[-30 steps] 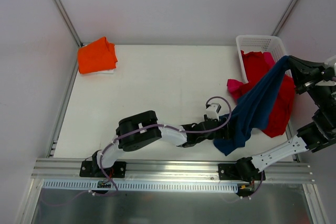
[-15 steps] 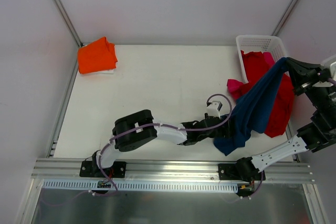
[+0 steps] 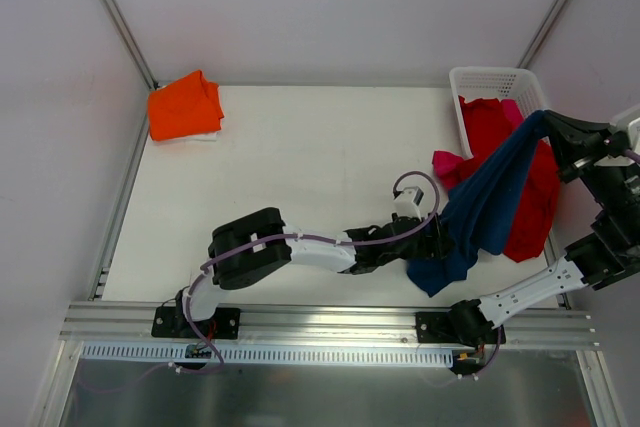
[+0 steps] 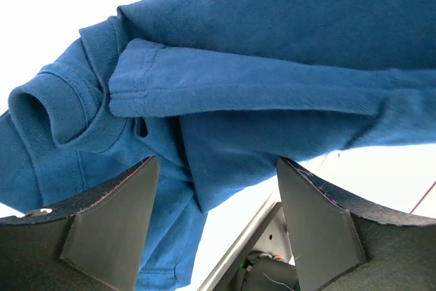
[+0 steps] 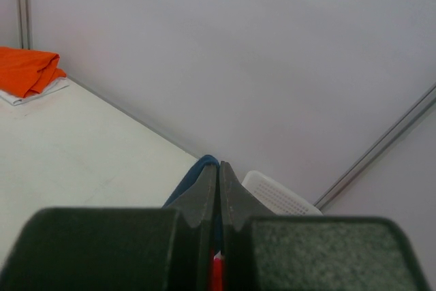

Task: Fold and stack the t-shirts
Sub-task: Flatten out the tshirt

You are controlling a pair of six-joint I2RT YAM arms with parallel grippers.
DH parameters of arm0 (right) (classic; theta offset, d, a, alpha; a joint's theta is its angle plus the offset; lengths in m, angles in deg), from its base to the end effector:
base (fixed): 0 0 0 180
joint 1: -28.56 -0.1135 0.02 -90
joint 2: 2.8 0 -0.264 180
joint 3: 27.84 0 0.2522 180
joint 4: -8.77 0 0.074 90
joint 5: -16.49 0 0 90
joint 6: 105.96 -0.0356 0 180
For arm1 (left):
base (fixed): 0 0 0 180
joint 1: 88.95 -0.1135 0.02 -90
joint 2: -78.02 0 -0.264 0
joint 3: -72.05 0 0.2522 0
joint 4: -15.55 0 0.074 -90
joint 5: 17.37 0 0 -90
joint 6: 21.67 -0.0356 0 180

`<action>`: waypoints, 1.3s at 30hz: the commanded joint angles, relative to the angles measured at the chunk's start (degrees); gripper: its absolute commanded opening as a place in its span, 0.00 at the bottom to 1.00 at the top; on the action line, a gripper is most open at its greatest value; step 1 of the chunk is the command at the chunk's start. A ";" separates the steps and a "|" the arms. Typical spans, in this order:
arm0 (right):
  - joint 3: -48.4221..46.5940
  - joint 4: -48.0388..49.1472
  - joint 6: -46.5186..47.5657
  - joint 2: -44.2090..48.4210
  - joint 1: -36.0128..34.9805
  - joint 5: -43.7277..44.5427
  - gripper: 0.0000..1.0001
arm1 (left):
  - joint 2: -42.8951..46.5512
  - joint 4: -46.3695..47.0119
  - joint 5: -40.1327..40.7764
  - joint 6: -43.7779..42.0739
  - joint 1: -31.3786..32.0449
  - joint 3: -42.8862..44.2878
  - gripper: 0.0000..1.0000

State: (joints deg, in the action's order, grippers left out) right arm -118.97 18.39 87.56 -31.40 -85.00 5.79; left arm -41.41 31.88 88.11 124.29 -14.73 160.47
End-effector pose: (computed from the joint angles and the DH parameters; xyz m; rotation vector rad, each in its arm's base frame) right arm 0.0603 -0.0509 0.5404 -0.6813 1.2156 -0.0696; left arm 0.1371 -0.4503 0.1861 0.1119 2.0383 -1.3049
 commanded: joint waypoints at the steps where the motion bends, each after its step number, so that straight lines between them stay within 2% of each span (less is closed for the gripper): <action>1: -0.07 1.76 -1.22 0.74 -0.44 -0.21 0.01 | -1.94 1.12 -0.10 1.34 0.32 2.86 0.70; 19: 1.69 1.76 -1.49 2.06 -0.96 1.38 0.01 | -7.39 2.87 2.09 1.78 -0.12 5.85 0.66; 22: 1.78 1.76 -1.48 2.14 -1.05 1.46 0.01 | -7.56 2.87 2.44 1.52 -0.39 6.12 0.63; 30: 2.57 1.76 -2.10 2.76 -1.14 1.38 0.01 | -7.83 2.96 2.71 2.13 -1.09 5.77 0.45; 39: 3.36 1.76 -2.54 3.38 -1.40 1.64 0.01 | -7.65 3.22 3.23 2.39 -1.18 4.63 0.36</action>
State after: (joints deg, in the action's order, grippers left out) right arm -115.41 18.39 86.12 -28.91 -85.98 7.30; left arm -49.17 32.86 89.69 126.06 -15.22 164.49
